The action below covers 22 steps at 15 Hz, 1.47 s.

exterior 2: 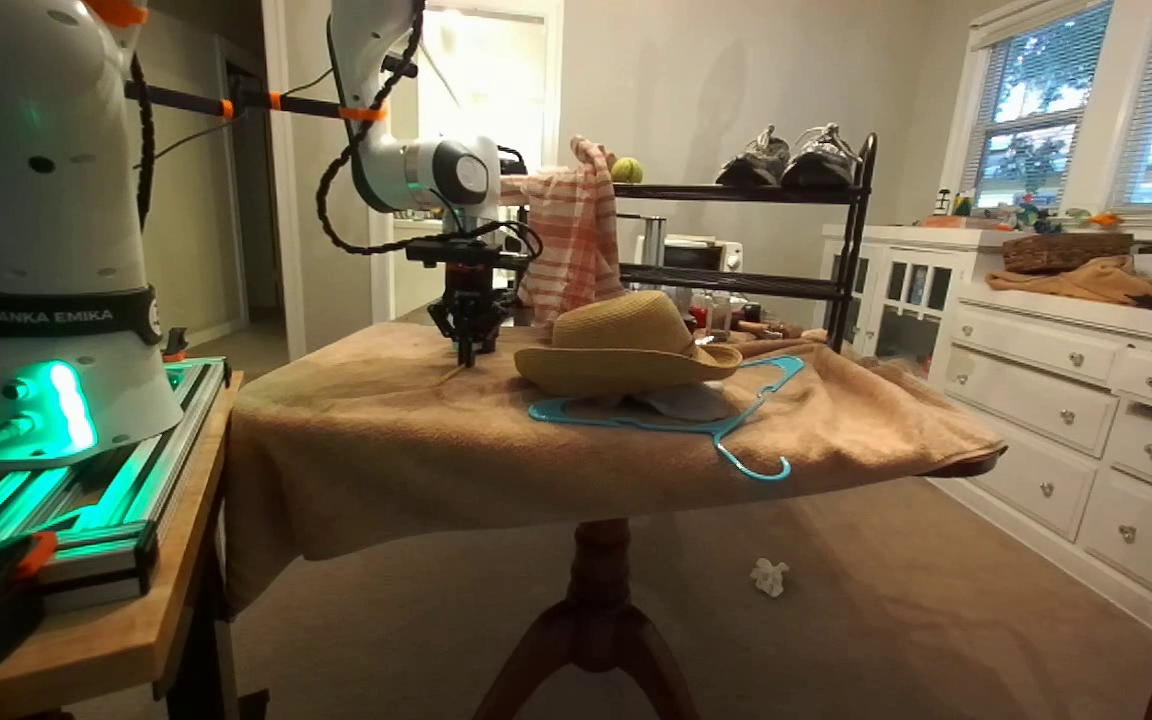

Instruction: Put the pencil in the cup

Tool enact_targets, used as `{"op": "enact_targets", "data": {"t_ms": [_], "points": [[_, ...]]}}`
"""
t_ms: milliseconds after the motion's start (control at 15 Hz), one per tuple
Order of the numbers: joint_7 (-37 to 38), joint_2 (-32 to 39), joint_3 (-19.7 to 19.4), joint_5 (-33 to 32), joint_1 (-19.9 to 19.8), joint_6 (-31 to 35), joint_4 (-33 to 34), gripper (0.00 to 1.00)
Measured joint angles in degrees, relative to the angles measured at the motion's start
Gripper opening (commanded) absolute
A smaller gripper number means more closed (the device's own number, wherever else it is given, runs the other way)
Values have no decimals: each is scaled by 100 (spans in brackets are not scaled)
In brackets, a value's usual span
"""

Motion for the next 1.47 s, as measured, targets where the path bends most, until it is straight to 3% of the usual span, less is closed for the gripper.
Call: {"op": "enact_targets", "data": {"t_ms": [400,667,1200,1467], "points": [[-39,-83,1,24,-33,90,11,2],[40,-590,5,294,-127,203,-4,2],[-103,-1539,318,1878,-161,1642,-306,2],[-1119,-1517,898,3513,-32,2644,-438,2]]}}
